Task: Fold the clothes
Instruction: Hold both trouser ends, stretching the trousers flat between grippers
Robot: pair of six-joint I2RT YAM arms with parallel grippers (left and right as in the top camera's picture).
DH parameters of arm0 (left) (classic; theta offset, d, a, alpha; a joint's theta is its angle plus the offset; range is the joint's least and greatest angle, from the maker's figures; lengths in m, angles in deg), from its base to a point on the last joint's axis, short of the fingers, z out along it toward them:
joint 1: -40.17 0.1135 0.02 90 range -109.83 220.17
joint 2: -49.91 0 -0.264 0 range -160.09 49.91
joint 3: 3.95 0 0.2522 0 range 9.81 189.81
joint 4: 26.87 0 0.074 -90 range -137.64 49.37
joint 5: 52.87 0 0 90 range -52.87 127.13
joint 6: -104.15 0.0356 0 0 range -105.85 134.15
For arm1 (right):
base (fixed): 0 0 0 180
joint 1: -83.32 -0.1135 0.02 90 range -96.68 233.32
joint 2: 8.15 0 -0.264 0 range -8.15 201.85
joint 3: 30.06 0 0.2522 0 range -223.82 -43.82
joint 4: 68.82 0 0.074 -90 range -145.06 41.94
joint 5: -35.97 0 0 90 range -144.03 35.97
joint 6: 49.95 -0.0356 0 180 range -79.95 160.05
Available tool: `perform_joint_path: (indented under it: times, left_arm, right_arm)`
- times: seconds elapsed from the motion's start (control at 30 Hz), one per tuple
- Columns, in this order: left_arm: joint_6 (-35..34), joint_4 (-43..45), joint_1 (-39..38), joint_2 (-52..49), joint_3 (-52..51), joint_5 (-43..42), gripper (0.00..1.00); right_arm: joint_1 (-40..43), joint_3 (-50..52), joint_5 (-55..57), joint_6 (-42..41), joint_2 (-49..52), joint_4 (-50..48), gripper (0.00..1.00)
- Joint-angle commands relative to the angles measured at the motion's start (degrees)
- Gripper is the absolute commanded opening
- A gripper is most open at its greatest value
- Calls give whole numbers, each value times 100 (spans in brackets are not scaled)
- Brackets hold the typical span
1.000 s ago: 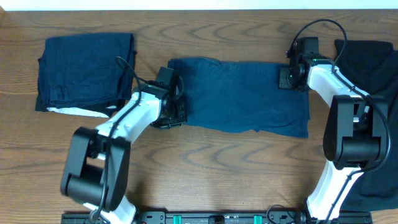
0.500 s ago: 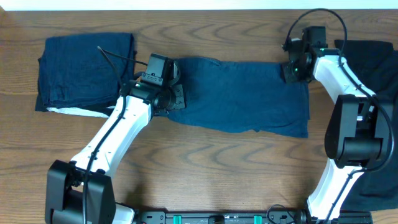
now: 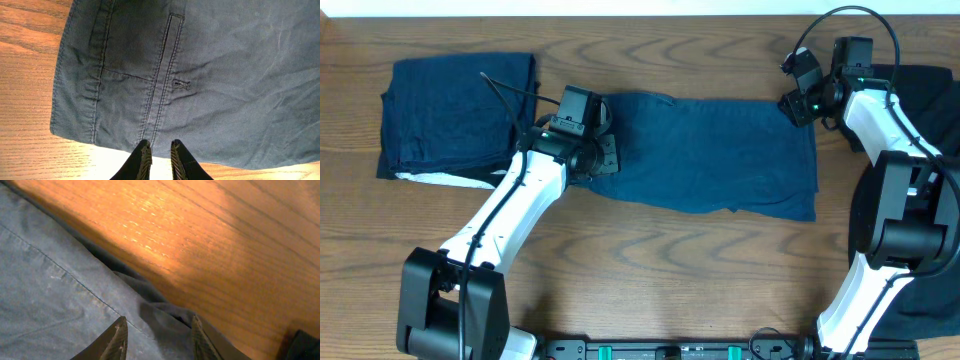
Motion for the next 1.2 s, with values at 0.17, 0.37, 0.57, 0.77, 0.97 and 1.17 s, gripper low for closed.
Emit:
perform_joint_path:
  times: [0.17,0.37,0.57,0.77,0.97,1.17]
  left_arm:
    - [81,20,17,-66,24,76,17]
    - [81,20,17,-66,24,76,17]
    - [81,2,17,-66,24,76,17]
    - [79,2,17,-66,24,76,17]
    - [79,15,17,-66,24,76,17]
    - [79,11,17,-66,24,76,17]
  right_arm:
    - [33,-101,225,321,369,-120,40]
    - [116,-101,313,321,490,-168,41]
    - [243,-101,365,321,509,-444,40]
    - [306,-101,315,295,518,-332,40]
    - [310,-120,225,247,511,-461,36]
    - [315,-437,70,-46,297,-337,37]
